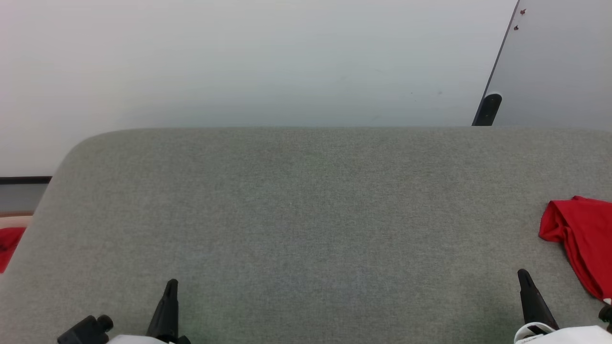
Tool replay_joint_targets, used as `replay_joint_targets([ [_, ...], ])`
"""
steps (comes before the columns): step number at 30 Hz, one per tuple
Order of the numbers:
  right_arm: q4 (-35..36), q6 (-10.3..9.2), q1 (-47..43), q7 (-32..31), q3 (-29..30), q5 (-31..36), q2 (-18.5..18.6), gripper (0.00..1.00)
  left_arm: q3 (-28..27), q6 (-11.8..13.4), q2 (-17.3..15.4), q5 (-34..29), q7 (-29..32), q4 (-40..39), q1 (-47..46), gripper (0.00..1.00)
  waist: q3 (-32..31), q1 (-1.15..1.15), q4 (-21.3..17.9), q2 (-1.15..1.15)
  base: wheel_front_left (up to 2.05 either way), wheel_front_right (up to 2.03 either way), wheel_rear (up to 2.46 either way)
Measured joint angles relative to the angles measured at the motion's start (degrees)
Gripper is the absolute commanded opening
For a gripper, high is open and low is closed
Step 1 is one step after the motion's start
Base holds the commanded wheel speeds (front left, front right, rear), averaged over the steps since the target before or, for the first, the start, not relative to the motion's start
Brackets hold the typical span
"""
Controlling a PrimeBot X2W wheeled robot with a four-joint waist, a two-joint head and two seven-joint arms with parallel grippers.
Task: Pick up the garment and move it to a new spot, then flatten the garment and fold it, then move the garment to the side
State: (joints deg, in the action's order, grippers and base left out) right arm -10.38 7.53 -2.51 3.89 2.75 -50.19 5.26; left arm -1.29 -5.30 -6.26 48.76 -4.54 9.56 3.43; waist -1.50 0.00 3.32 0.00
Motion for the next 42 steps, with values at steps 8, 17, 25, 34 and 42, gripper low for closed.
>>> replay_joint_targets([
  [8,-0.42,0.00,1.14,-1.42,0.48,-5.35,-0.22,0.00,-0.67,-0.26,0.38,5.50,1.40,0.55,-1.15,0.00,0.15,0.00,-0.30,0.00,0.00,0.00,0.00],
  [17,-0.92,-0.01,2.32,-2.74,0.84,-10.82,-0.51,0.00,-1.35,-0.51,0.79,11.28,2.85,1.12,-2.33,0.00,0.32,0.00,-0.64,0.00,0.00,0.00,0.00],
  [25,-1.30,0.00,3.20,-3.90,1.27,-15.30,-0.76,0.00,-1.92,-0.76,1.14,15.89,4.03,1.68,-3.42,0.00,0.47,0.00,-0.94,0.00,0.00,0.00,0.00],
  [34,-1.69,-0.01,4.26,-4.95,1.77,-20.06,-1.02,0.00,-2.52,-0.83,1.60,20.64,5.31,2.19,-4.51,0.00,0.64,0.00,-1.28,0.00,0.00,0.00,0.00],
  [42,-2.01,-0.01,4.65,-5.86,2.11,-23.50,-1.25,0.00,-2.94,-1.19,1.91,24.16,6.12,2.52,-5.22,0.00,0.78,0.00,-1.54,0.00,0.00,0.00,0.00],
])
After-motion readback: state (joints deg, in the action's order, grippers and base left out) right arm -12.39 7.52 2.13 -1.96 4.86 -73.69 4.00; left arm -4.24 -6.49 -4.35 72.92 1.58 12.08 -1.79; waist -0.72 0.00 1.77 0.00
